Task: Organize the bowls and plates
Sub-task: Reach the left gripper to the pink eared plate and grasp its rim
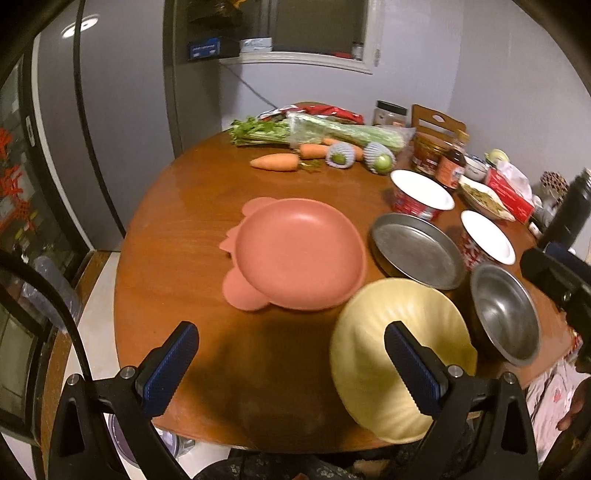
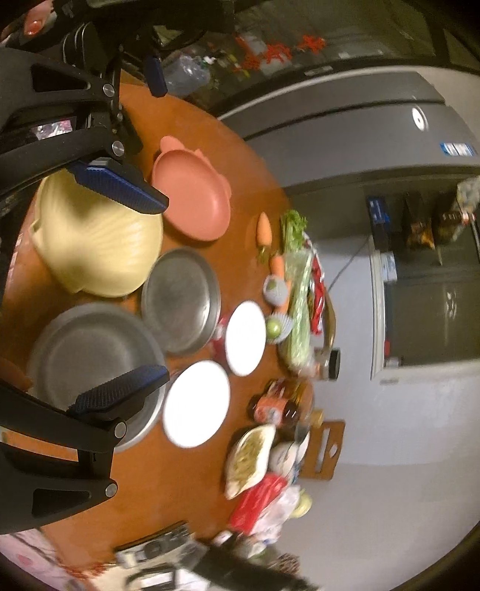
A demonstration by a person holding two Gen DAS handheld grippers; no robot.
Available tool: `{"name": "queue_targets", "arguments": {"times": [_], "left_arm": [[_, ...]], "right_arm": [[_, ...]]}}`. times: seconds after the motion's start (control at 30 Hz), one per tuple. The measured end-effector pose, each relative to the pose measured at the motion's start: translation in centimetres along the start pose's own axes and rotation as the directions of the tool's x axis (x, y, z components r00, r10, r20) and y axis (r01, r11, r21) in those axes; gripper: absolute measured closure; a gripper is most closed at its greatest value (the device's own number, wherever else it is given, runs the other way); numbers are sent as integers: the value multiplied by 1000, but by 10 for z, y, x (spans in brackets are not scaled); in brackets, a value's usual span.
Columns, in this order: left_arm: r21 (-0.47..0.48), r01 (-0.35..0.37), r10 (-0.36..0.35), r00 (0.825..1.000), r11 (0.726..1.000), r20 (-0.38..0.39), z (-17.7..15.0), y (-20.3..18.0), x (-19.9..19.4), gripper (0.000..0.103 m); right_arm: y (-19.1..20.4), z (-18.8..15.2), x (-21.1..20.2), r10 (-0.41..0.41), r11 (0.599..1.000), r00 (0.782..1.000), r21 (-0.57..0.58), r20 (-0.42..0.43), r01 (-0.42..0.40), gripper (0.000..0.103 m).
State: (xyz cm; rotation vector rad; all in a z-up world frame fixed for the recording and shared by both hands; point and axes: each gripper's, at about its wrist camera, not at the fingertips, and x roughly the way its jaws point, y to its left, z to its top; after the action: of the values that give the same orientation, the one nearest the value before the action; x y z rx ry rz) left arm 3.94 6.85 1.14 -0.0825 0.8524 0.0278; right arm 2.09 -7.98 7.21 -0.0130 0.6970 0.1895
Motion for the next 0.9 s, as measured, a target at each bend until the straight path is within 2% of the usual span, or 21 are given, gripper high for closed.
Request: {"name": "queue_targets", "arguments": {"times": [0.2,0.3,0.5,0.7,0.9], "left_arm": [[-40,-12,11,999,999,-31,16,19,14,2],[-49,-20,17,998,999,-57,22,28,24,2],[-81,-31,20,992,996,-125,29,40,48,2],[-104,-25,7,987,994,-162,34,49,65,2],[-123,11,-36,977,992,-210,34,56,77,2]], "right_arm": [[20,39,33,70,996,996,-55,-49,-73,18],[27,54,52,79,993,994,-83,-80,-86,18],[41,80,112,111,980,972,-139,-206,-142,18],[57,85,163,113,965,949,-195,-293,-175,18],[73,80,181,144,951,934,-215,-327,-222,19]]}}
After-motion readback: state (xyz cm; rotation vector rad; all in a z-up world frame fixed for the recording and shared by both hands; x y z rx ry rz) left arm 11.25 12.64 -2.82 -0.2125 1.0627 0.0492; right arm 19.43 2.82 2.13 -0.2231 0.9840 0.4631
